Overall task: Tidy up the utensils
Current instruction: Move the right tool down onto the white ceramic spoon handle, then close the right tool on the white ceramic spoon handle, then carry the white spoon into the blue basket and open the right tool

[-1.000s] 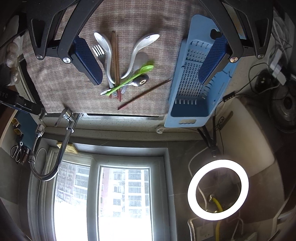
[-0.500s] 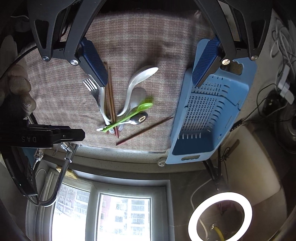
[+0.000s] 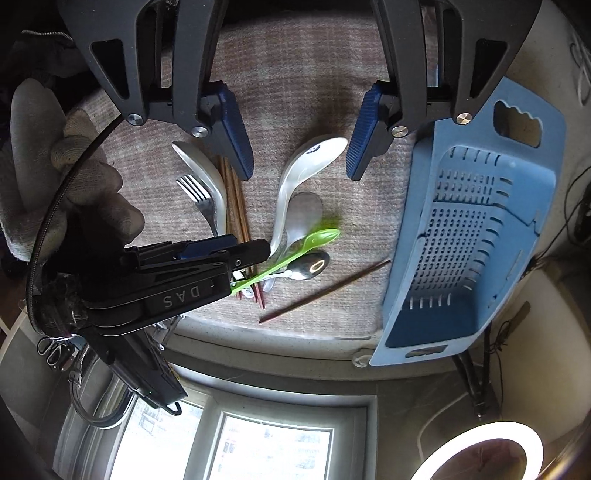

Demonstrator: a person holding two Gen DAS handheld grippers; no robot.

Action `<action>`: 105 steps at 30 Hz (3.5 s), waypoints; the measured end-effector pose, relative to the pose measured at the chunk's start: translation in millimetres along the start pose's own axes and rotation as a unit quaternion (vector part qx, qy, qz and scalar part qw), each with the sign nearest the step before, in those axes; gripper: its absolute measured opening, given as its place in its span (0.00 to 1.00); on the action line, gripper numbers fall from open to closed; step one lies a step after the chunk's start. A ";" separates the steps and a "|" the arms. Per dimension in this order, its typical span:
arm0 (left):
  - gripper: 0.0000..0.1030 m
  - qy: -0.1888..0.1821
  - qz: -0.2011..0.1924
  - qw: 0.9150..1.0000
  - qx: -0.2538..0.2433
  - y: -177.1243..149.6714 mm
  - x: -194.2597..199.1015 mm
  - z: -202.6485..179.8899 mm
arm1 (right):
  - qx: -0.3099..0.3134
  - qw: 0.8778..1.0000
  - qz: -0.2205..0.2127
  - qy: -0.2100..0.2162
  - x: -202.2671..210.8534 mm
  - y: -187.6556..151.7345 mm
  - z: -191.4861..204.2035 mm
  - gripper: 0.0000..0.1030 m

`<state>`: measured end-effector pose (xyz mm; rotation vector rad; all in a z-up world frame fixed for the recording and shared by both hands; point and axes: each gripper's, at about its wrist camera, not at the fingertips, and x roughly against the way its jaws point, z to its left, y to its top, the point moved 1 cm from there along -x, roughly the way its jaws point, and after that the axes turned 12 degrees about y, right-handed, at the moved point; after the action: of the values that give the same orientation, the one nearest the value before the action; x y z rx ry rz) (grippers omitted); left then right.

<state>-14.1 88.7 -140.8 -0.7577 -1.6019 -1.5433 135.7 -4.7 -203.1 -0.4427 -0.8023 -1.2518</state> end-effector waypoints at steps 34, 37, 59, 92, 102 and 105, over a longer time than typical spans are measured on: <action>0.26 -0.061 0.068 0.995 -0.043 -10.2 -74.1 -26.4 | -0.017 0.999 0.032 -0.038 -50.0 15.2 -0.7 0.17; 0.26 -0.063 0.070 0.995 -0.041 -17.4 -74.0 -27.6 | -0.015 0.999 0.030 -0.038 -47.6 13.3 -1.2 0.14; 0.49 0.005 0.064 0.998 -0.010 -42.6 -47.2 11.3 | 0.014 0.999 0.021 -0.034 -40.5 6.9 4.9 0.13; 0.42 -0.021 0.028 0.999 0.025 -19.1 -38.5 28.0 | 0.049 0.999 -0.019 0.002 1.7 14.1 51.0 0.11; 0.42 0.015 -0.008 0.999 0.046 6.3 -25.1 88.0 | 0.099 0.995 -0.024 0.019 -22.7 45.9 130.7 0.11; 0.42 0.023 -0.006 0.998 0.056 6.2 -29.8 106.5 | 0.102 0.995 -0.015 0.019 -39.9 55.9 143.3 0.11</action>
<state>-6.5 197.7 -159.3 -0.6476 -1.6466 -1.4570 143.2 137.0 -131.5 -0.2426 -0.8970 -1.1883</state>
